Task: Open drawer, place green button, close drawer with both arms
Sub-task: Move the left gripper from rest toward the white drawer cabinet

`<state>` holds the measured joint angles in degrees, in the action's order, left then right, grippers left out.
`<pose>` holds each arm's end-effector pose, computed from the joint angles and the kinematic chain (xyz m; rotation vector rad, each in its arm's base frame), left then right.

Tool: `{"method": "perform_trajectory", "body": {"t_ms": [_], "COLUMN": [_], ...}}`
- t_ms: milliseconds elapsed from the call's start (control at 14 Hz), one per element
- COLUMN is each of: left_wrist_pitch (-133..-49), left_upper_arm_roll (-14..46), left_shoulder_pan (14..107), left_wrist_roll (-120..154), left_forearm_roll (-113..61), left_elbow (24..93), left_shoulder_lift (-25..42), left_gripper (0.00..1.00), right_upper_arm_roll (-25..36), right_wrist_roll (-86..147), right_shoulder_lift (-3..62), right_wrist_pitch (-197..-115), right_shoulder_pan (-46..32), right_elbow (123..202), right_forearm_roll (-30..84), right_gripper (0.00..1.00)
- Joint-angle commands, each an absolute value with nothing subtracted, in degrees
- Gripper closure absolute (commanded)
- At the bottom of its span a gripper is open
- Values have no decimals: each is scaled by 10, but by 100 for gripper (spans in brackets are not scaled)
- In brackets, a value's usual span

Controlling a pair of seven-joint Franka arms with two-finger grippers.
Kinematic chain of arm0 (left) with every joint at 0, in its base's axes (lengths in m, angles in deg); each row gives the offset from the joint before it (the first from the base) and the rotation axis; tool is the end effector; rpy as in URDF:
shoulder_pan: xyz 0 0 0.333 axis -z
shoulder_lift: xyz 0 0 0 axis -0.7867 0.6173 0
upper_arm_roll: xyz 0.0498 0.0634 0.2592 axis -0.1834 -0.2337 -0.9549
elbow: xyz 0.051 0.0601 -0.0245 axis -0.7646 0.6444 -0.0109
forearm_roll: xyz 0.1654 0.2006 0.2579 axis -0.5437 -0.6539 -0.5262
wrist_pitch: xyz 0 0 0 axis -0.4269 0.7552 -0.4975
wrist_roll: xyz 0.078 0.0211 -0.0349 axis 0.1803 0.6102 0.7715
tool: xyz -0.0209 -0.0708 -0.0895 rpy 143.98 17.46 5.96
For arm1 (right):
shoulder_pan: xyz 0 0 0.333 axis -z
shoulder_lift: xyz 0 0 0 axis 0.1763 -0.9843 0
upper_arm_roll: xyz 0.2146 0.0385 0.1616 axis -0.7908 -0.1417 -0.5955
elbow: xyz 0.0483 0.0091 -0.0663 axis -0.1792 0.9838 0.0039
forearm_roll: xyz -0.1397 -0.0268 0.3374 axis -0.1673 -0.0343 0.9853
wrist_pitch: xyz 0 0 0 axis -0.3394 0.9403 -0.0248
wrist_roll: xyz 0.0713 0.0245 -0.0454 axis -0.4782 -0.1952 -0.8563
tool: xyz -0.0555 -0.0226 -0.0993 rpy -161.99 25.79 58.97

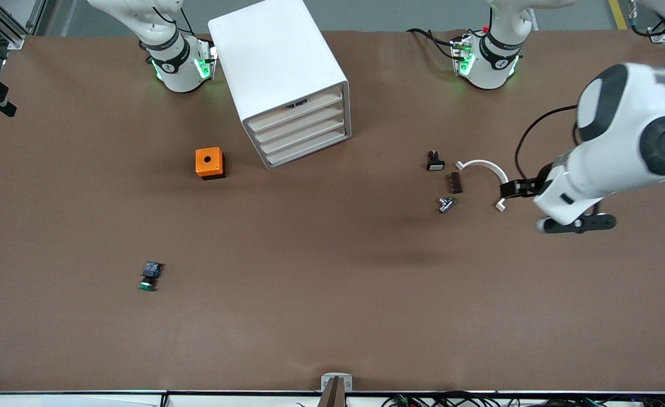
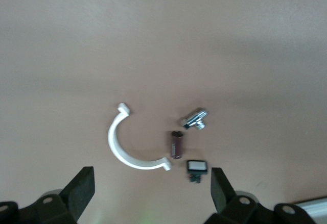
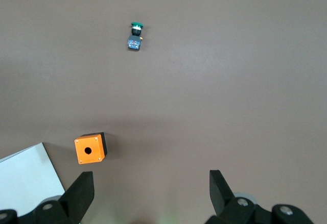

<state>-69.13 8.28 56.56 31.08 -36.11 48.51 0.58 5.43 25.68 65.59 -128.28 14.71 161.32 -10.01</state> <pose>0.5695 -0.1417 0.4084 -3.0889 -0.1495 0.3399 0.4575 -0.0832 0.6096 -3.1331 -0.0015 -0.0447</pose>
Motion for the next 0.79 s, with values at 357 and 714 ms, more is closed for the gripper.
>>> {"method": "perform_trajectory", "body": {"t_ms": [357, 714], "left_wrist_pitch": [-747, -769], "left_upper_arm_roll": [83, 82], "left_shoulder_pan": [648, 684], "left_wrist_roll": [527, 697], "left_forearm_roll": [-352, -270], "left_elbow": [443, 433], "left_shoulder_lift": [127, 187], "left_gripper": [0, 0], "right_upper_arm_roll": [55, 55], "right_wrist_roll": [257, 257], "right_shoulder_lift": [663, 663], "right_wrist_pitch": [-1282, -1281], "right_shoulder_pan": [151, 150], "right_elbow": [1613, 1611], "right_forearm_roll": [-91, -91], "right_gripper": [0, 0]}}
